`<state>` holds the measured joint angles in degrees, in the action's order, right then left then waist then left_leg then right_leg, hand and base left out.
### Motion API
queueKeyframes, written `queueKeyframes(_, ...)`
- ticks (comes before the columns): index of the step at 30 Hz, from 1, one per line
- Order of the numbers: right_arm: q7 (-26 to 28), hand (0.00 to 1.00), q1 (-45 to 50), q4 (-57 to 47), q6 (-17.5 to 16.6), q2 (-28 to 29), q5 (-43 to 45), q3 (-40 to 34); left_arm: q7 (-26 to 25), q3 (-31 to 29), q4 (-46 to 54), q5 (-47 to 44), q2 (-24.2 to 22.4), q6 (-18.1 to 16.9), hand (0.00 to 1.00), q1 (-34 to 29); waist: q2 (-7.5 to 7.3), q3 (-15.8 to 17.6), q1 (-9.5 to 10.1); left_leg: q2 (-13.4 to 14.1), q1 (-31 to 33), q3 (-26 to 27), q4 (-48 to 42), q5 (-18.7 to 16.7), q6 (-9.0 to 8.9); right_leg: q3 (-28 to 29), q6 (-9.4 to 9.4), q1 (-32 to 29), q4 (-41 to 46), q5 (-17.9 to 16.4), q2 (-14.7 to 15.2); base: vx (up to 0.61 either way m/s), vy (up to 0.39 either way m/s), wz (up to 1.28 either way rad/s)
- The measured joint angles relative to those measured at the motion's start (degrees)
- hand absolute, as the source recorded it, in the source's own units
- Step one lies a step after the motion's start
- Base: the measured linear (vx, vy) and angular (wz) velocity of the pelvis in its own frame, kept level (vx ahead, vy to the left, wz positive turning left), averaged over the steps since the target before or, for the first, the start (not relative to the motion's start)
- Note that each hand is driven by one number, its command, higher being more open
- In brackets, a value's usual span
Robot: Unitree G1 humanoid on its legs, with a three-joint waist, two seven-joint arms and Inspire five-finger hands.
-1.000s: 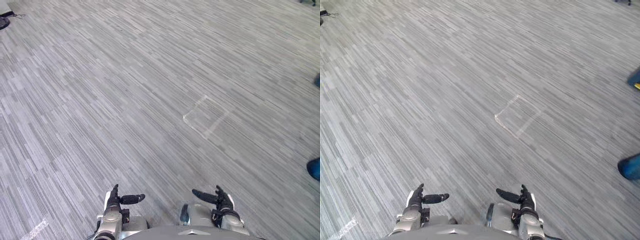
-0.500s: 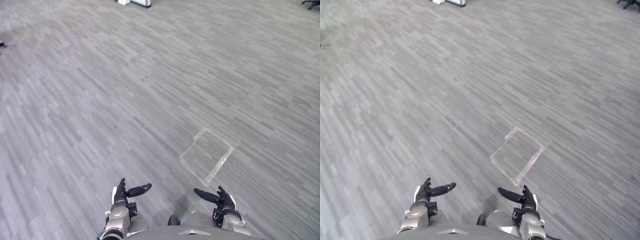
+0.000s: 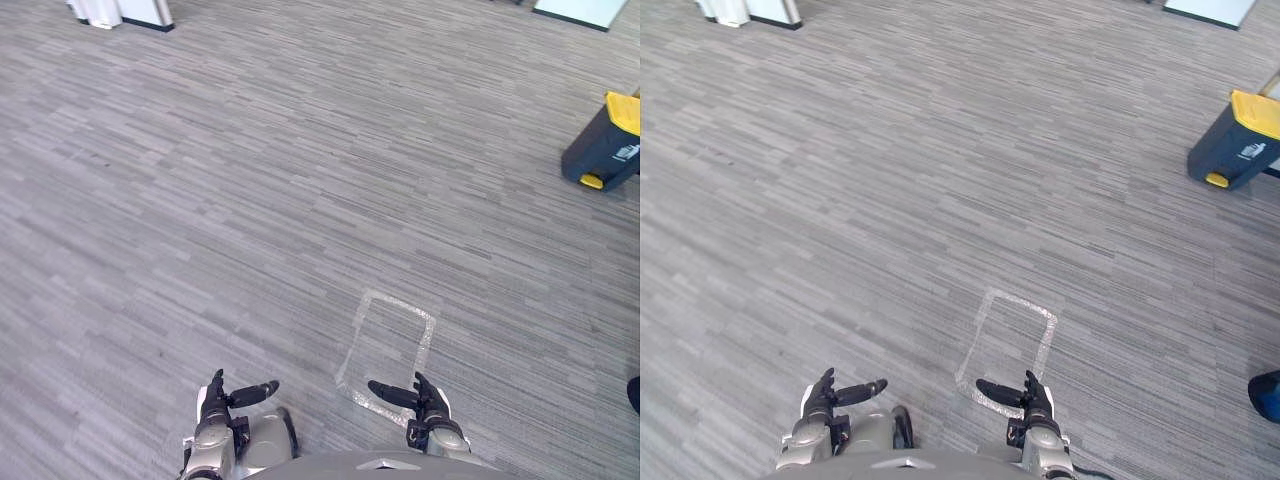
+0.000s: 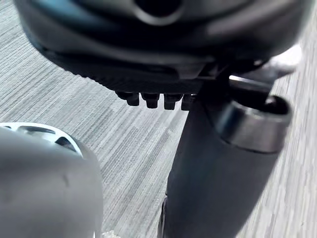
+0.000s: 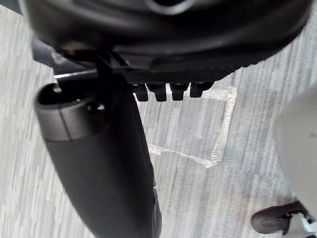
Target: Organize the slippers on the shoe rack
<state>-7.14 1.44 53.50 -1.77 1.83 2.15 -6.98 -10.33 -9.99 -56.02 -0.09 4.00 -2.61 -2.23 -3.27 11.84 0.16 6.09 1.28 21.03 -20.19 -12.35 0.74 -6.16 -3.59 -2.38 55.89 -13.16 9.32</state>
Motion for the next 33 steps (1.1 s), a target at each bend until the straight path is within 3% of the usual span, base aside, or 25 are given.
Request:
queueKeyframes(1,0.3,1.00,-0.9,-0.4,-0.6,-0.6,-0.1,1.2,0.1,1.6,-0.5,0.0,0.0,0.0,1.00,-0.5,1.54,0.8,-0.65,0.9,-4.7,1.5,3.2,0.2,-0.25,-4.1,3.13,-2.9,-1.2,-2.2,0.6,0.37,0.033,-0.67)
queueKeyframes(3,0.4,1.00,-1.6,-0.4,-1.0,-0.9,-0.5,2.1,0.2,2.9,-0.5,0.1,0.1,0.0,1.00,-0.5,2.54,1.1,-1.02,2.1,-8.2,3.4,5.3,0.3,-0.53,-8.8,4.65,-6.0,-6.0,-3.5,0.7,0.37,-0.025,-0.51)
queueKeyframes(5,0.6,1.00,-2.4,-0.3,-1.2,-1.1,-1.6,3.2,0.4,3.3,-0.6,0.1,0.3,0.0,1.00,-0.3,2.27,0.8,-1.21,3.4,-11.7,6.0,7.6,0.4,-1.98,-18.7,4.96,-10.8,-20.3,-2.3,1.8,0.67,-0.129,-0.46)
queueKeyframes(6,0.7,1.00,-2.4,0.5,-1.2,-1.4,-2.1,4.0,0.8,4.1,-1.2,0.5,1.1,-0.1,1.00,-0.6,0.40,0.3,-1.51,2.3,-14.6,6.9,9.4,-0.1,-5.20,-23.4,10.64,-11.3,-32.5,9.7,1.0,0.40,-0.115,-0.36)
queueKeyframes(7,0.7,1.00,-2.7,1.2,-1.4,-2.2,-2.2,3.9,0.9,4.1,-2.3,0.7,0.3,0.1,1.00,-0.3,1.91,0.3,-1.42,3.6,-15.6,7.0,9.9,-0.4,-5.82,-23.4,9.97,-10.6,-32.3,9.6,-0.4,0.43,-0.127,-0.68)
queueKeyframes(8,0.7,1.00,-3.1,1.5,-1.2,-3.1,-2.2,3.8,1.3,4.2,-3.2,0.7,-1.0,0.3,1.00,-0.5,3.64,-0.3,-1.34,4.8,-15.9,6.8,10.4,0.2,-5.21,-22.1,10.57,-10.5,-33.9,8.8,-3.1,0.43,-0.142,-0.77)
queueKeyframes(10,0.7,1.00,-3.1,1.8,-1.0,-4.0,-2.2,2.9,2.0,4.6,-3.4,2.0,-1.4,0.3,1.00,0.0,4.53,0.0,-1.79,5.5,-16.5,6.7,9.2,2.1,-5.82,-20.7,10.52,-10.3,-33.7,7.0,-4.5,0.55,-0.210,-0.62)
queueKeyframes(12,0.5,1.00,-1.4,3.0,0.4,-5.3,-1.9,1.1,2.3,3.8,-3.7,3.1,-2.4,0.2,1.00,0.6,5.63,0.4,-2.64,10.4,-14.6,4.9,-5.9,4.4,-8.02,-19.7,10.31,-3.9,-37.3,5.7,-7.5,0.54,-0.215,-0.43)
queueKeyframes(13,0.2,1.00,-0.5,2.1,0.6,-5.3,-2.1,0.9,2.3,3.1,-3.1,3.1,-2.4,0.2,1.00,0.4,5.67,0.4,-2.34,13.2,-11.5,2.7,-16.9,6.4,-7.78,-18.2,10.34,-0.7,-40.0,5.7,-9.0,0.35,-0.100,-0.53)
queueKeyframes(15,0.2,1.00,0.1,1.3,0.5,-5.0,-2.1,0.9,2.3,1.8,-2.2,3.1,-2.5,0.1,1.00,0.2,5.71,0.4,-2.29,15.5,-6.4,1.5,-29.3,2.6,-7.78,-15.7,10.63,2.6,-42.8,5.5,-10.6,0.26,-0.007,-0.66)
queueKeyframes(16,0.3,1.00,0.2,1.3,0.6,-4.8,-2.1,0.8,2.3,1.7,-1.8,3.1,-2.5,0.1,1.00,0.1,5.68,0.4,-2.19,15.6,-4.7,1.4,-31.4,0.8,-7.63,-14.6,10.59,4.1,-43.9,5.5,-10.9,0.30,0.040,-0.75)
queueKeyframes(17,0.3,1.00,0.7,1.3,0.6,-4.6,-1.9,0.6,2.3,1.7,-1.4,3.1,-2.3,0.0,1.00,0.0,5.11,0.4,-2.14,14.3,-2.3,1.6,-30.0,-1.7,-6.99,-12.8,10.30,6.3,-45.7,5.7,-11.1,0.19,0.030,-0.71)
queueKeyframes(20,0.2,1.00,0.9,1.3,0.7,-4.5,-2.0,0.2,2.3,1.5,-0.5,3.1,-2.4,-0.6,1.00,-0.4,5.12,0.3,-1.51,9.4,3.6,-2.1,-18.4,-4.0,-6.07,-7.4,9.59,8.9,-47.5,5.7,-11.0,0.24,0.124,-1.00)
queueKeyframes(22,0.1,1.00,1.3,1.3,0.8,-4.3,-2.0,0.0,2.1,0.0,0.9,2.9,-3.2,-0.8,1.00,-0.6,4.66,0.5,-0.34,3.2,7.0,-12.6,-6.8,-3.3,-6.23,-1.9,7.82,9.9,-47.4,5.1,-9.6,0.25,0.184,-1.25)
queueKeyframes(24,-0.1,1.00,1.9,1.3,0.7,-4.5,-2.0,-0.5,1.9,0.0,0.8,2.7,-3.6,-1.1,1.00,-1.0,5.35,0.1,-0.38,0.7,7.0,-19.4,0.9,0.8,-6.20,1.5,5.72,10.6,-47.3,4.2,-9.6,0.21,0.203,-1.02)
queueKeyframes(25,-0.3,1.00,2.2,1.2,0.7,-4.9,-2.0,-0.7,1.9,0.0,0.7,2.4,-4.1,-1.1,1.00,-1.4,6.16,-0.4,-0.34,0.7,6.5,-20.8,1.8,6.9,-6.11,3.5,4.64,10.7,-46.8,3.5,-10.0,0.35,0.335,-1.05)
queueKeyframes(26,-0.7,1.00,2.2,1.4,0.8,-4.0,-2.0,-0.8,2.0,-0.4,0.6,1.9,-3.5,-1.0,1.00,-1.4,5.28,-0.9,-0.41,0.3,5.6,-19.3,1.3,7.4,-5.13,5.6,3.37,10.7,-46.2,2.8,-9.0,0.31,0.279,-0.98)
queueKeyframes(27,-0.7,1.00,2.9,0.9,0.7,-3.3,-2.0,-0.8,1.8,-0.5,0.7,1.9,-2.8,-1.0,1.00,-1.4,3.71,-1.5,-0.51,-0.2,4.7,-17.0,2.2,6.4,-4.45,6.4,2.42,10.2,-45.8,2.2,-7.9,0.28,0.240,-0.97)
queueKeyframes(29,-0.5,1.00,3.5,0.9,0.6,-2.1,-2.1,-0.8,2.0,-0.5,0.6,1.8,-1.8,-0.7,1.00,-1.5,2.25,-2.0,-0.19,-0.5,3.2,-12.8,1.7,4.0,-3.47,9.2,1.05,9.3,-44.0,1.3,-6.4,0.21,0.183,-0.93)
queueKeyframes(32,-0.3,1.00,3.6,0.9,0.6,-2.0,-2.1,-0.8,2.1,-0.4,-0.3,1.8,-1.6,-0.5,1.00,-1.8,1.94,-2.2,-0.15,-0.4,-2.6,-5.4,3.7,1.9,-2.50,9.7,-1.34,6.1,-35.5,-0.2,-5.0,0.18,0.200,-1.33)
queueKeyframes(33,-0.3,1.00,3.0,1.3,0.5,-2.2,-2.1,-0.8,2.0,0.3,-1.4,1.8,-1.4,-0.5,1.00,-1.7,2.06,-2.3,-0.46,-0.3,-5.7,-1.3,6.1,1.9,-2.28,6.1,-2.60,2.7,-28.9,-0.5,-3.6,0.12,0.156,-1.16)
